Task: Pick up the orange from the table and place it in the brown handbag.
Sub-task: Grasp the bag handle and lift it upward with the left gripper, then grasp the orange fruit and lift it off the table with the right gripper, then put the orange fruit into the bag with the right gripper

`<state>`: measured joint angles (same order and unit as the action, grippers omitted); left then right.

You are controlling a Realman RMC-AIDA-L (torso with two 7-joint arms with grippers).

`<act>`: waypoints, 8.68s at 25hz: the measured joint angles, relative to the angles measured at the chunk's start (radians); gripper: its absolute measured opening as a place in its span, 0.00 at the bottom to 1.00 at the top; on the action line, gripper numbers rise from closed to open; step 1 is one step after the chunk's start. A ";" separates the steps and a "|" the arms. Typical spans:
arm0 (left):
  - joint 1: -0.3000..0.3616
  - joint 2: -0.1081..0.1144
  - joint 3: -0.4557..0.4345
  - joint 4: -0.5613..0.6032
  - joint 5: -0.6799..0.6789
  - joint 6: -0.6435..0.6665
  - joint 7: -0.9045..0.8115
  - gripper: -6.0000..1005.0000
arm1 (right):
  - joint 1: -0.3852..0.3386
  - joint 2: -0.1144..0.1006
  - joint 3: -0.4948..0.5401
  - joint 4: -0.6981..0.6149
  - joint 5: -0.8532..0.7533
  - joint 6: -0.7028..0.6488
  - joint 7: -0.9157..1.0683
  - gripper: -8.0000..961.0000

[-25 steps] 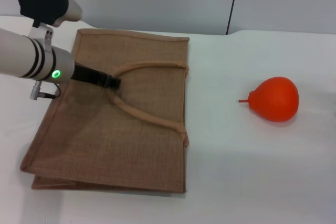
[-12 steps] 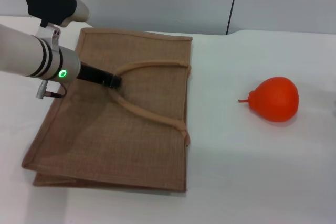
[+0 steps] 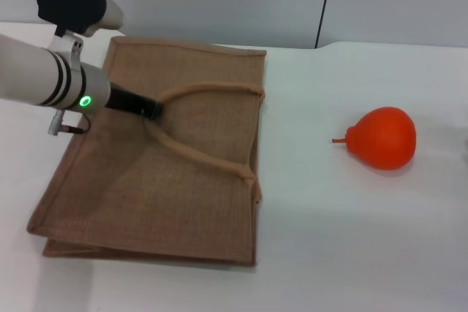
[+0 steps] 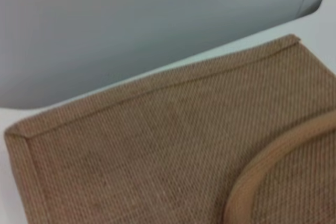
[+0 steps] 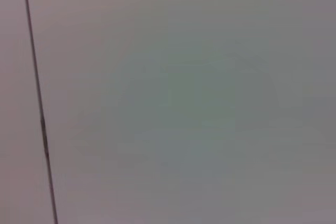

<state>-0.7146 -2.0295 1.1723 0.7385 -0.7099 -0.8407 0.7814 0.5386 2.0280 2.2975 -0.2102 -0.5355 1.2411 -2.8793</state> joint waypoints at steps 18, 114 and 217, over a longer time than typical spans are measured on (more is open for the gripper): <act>0.152 -0.001 -0.001 0.654 -0.061 -0.287 -0.018 0.13 | 0.023 -0.010 -0.176 0.006 -0.001 0.072 0.038 0.93; 0.175 0.000 -0.228 1.271 -0.103 -0.705 -0.028 0.13 | 0.137 -0.057 -0.751 0.091 0.003 -0.171 0.633 0.61; 0.111 -0.003 -0.102 1.247 -0.094 -0.597 -0.039 0.13 | 0.254 0.002 -0.828 0.607 -0.372 -0.316 0.658 0.22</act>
<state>-0.6039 -2.0325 1.0707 1.9850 -0.8036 -1.4372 0.7423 0.7929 2.0297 1.4691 0.3966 -0.9075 0.9246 -2.2212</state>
